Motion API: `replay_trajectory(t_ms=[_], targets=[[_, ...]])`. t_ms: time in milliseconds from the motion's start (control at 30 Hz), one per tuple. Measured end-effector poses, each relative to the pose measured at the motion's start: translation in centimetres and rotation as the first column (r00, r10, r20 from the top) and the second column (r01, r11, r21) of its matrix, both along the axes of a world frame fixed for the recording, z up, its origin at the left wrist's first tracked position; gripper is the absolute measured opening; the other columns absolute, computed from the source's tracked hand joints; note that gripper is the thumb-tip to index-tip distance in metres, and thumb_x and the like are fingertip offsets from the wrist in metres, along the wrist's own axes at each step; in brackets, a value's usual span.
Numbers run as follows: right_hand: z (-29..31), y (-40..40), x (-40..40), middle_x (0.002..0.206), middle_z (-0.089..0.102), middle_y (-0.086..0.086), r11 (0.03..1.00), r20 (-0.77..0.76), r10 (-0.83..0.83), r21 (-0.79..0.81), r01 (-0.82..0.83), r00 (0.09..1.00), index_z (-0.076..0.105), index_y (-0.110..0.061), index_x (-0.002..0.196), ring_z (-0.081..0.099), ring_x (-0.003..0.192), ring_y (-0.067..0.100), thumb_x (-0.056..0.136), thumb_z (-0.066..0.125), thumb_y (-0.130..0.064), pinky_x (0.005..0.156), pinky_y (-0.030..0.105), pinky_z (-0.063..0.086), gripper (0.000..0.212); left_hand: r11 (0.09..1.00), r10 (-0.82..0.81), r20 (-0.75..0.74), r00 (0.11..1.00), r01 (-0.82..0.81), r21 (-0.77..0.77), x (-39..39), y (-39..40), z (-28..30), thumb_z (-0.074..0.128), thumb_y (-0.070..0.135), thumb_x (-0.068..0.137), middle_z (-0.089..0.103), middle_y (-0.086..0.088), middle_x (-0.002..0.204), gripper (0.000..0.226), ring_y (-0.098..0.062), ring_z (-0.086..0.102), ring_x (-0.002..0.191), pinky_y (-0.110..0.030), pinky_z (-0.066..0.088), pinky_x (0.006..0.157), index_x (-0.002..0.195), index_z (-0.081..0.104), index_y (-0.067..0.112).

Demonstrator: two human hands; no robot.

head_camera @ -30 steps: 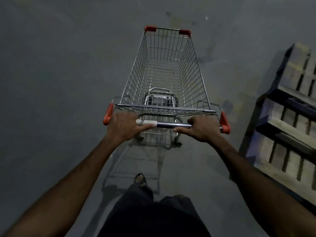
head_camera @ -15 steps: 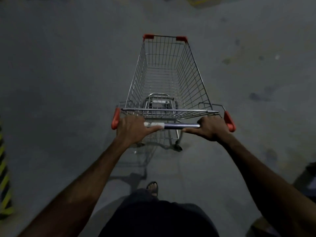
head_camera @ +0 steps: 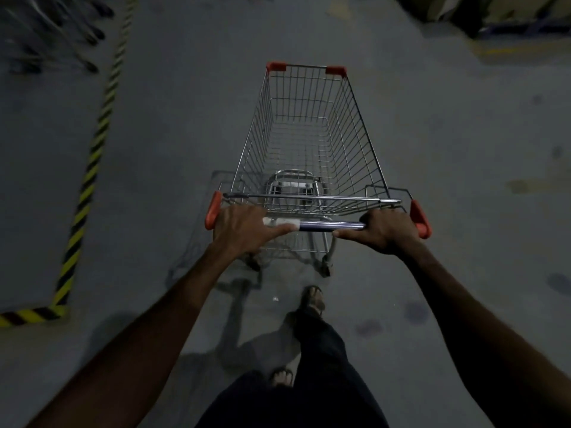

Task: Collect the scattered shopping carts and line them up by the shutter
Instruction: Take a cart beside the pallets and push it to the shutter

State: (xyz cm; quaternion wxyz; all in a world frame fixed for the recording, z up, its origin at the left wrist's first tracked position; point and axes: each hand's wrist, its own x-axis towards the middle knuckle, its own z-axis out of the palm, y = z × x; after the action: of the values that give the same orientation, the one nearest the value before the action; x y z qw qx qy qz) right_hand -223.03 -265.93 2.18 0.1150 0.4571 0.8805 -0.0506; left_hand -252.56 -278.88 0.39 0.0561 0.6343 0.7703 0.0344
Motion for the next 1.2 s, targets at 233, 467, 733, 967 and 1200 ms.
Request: replay_trajectory(t_ms=[233, 467, 733, 967, 1200], targets=[[-1.0, 12.4, -7.4, 0.062, 0.059, -0.001, 0.982, 0.001, 0.175, 0.075, -0.174, 0.985, 0.061, -0.022, 0.060, 0.064, 0.069, 0.027, 0.062, 0.015, -0.113, 0.073, 0.038, 0.052, 0.102, 0.982, 0.183, -0.007, 0.983, -0.183, -0.045, -5.0, 8.1, 0.7, 0.028, 0.109, 0.071, 0.060, 0.007, 0.061, 0.092, -0.013, 0.062, 0.063, -0.036, 0.049, 0.087, 0.060, 0.055, 0.021], [-0.5, 22.5, -14.1, 0.057, 0.052, -0.004, 0.960, 0.019, 0.274, 0.057, -0.275, 0.961, 0.063, -0.021, 0.062, 0.052, 0.060, 0.024, 0.058, 0.011, -0.114, 0.066, 0.035, 0.043, 0.107, 0.955, 0.294, -0.002, 0.956, -0.294, -0.042, -9.7, 15.2, 0.3, 0.021, 0.111, 0.069, 0.059, 0.010, 0.059, 0.096, -0.010, 0.061, 0.059, -0.032, 0.049, 0.079, 0.064, 0.059, 0.023], [-0.6, 31.3, -22.9, 0.061, 0.056, -0.005, 0.934, 0.028, 0.356, 0.032, -0.357, 0.934, 0.062, -0.022, 0.063, 0.057, 0.060, 0.022, 0.062, 0.020, -0.112, 0.060, 0.032, 0.042, 0.100, 0.892, 0.430, -0.050, 0.901, -0.433, -0.129, -16.1, 21.9, 0.8, 0.018, 0.112, 0.067, 0.062, 0.009, 0.063, 0.100, -0.008, 0.062, 0.061, -0.039, 0.050, 0.100, 0.069, 0.063, 0.022], [-1.2, 38.8, -33.2, 0.060, 0.055, -0.006, 0.893, 0.034, 0.443, 0.078, -0.444, 0.896, 0.064, -0.023, 0.066, 0.054, 0.057, 0.018, 0.059, 0.008, -0.114, 0.059, 0.031, 0.042, 0.106, 0.841, 0.513, -0.079, 0.855, -0.519, -0.156, -25.2, 27.8, 0.6, 0.011, 0.114, 0.061, 0.073, 0.011, 0.085, 0.108, -0.011, 0.071, 0.086, -0.052, 0.013, 0.124, 0.088, 0.074, 0.032], [-1.1, 45.0, -44.9, 0.059, 0.055, -0.005, 0.882, 0.034, 0.466, 0.065, -0.467, 0.884, 0.060, -0.022, 0.062, 0.061, 0.062, 0.022, 0.058, 0.008, -0.114, 0.066, 0.033, 0.053, 0.106, 0.846, 0.519, -0.078, 0.851, -0.525, -0.097, -34.6, 32.6, 1.3, 0.024, 0.107, 0.074, 0.066, 0.009, 0.063, 0.093, -0.005, 0.057, 0.058, -0.040, 0.052, 0.097, 0.064, 0.063, 0.023]])
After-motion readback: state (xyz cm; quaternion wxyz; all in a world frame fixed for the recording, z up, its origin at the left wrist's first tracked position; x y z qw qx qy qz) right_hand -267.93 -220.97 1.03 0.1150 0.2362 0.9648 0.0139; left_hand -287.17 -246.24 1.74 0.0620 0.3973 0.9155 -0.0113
